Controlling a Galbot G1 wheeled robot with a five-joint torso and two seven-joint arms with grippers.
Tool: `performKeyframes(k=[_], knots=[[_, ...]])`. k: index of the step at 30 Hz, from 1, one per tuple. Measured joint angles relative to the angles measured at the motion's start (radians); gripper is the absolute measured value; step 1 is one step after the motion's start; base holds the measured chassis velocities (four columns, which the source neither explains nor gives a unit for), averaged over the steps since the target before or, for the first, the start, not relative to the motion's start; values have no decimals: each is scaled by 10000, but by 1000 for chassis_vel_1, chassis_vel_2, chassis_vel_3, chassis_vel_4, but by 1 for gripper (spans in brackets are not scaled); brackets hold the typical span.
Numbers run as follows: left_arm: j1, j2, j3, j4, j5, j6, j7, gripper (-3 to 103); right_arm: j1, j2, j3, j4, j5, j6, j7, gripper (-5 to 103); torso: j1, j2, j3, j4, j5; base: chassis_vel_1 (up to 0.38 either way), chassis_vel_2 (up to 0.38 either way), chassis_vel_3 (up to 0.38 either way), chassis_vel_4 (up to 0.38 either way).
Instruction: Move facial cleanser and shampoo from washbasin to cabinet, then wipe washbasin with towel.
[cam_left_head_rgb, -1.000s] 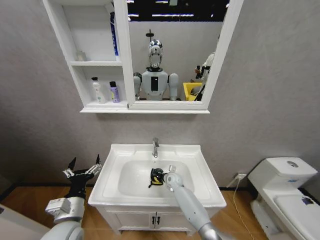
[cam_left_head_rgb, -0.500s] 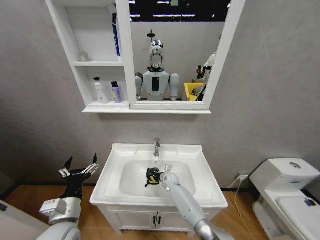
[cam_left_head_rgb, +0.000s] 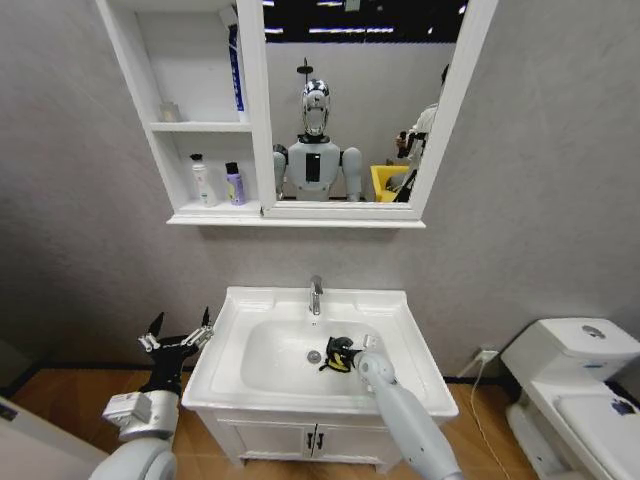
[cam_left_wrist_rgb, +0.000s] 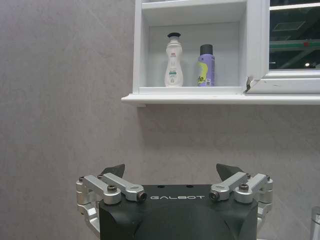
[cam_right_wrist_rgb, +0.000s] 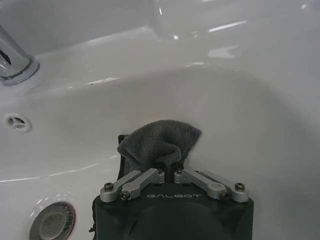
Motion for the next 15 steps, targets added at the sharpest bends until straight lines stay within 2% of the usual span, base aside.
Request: performKeyframes(k=[1,2,3,5,7,8,10,11,13,15], knots=[[-1,12,56,0,4,0,0,100,-84,-103,77,113,-926,606,-364,3,2,-1,2,-7,0,0,0,0,0],[-1,12,56,0,4,0,0,100,-84,-103,77,113,-926,606,-364,3,2,-1,2,-7,0,0,0,0,0],[-1,18,77,-2,5,-1,0,100,-113,-146,106,197,-1316,842,-484,3,2,-2,3,-10,0,0,0,0,0],[-10,45,130,-39,5,0,-4,100,-191,-334,137,664,-2788,1682,-662,3,1,-1,2,-8,-2,0,0,0,0],[-10,48,133,-47,2,-1,-6,100,-197,-350,138,714,-2957,1747,-650,3,1,-1,1,-7,-2,0,0,0,0],[-10,57,141,-88,-5,2,-27,100,-218,-482,161,1014,-4174,2202,-571,3,1,-1,-1,-3,-6,0,0,0,0],[-2,64,143,-121,-8,5,-39,100,-209,-609,209,1144,-5422,2797,-561,3,0,0,-2,-3,-5,0,0,0,0],[-2,64,143,-121,-8,5,-39,100,-209,-609,209,1144,-5422,2797,-561,3,0,0,-2,-3,-5,0,0,0,0],[20,63,160,-162,-11,6,-58,100,-139,-726,452,1185,-6659,3526,-631,3,-1,1,-3,0,-3,0,0,0,0],[30,51,168,-199,-11,6,-70,100,-139,-781,660,1207,-6870,3636,-694,3,-1,3,-4,0,-4,0,0,0,0]])
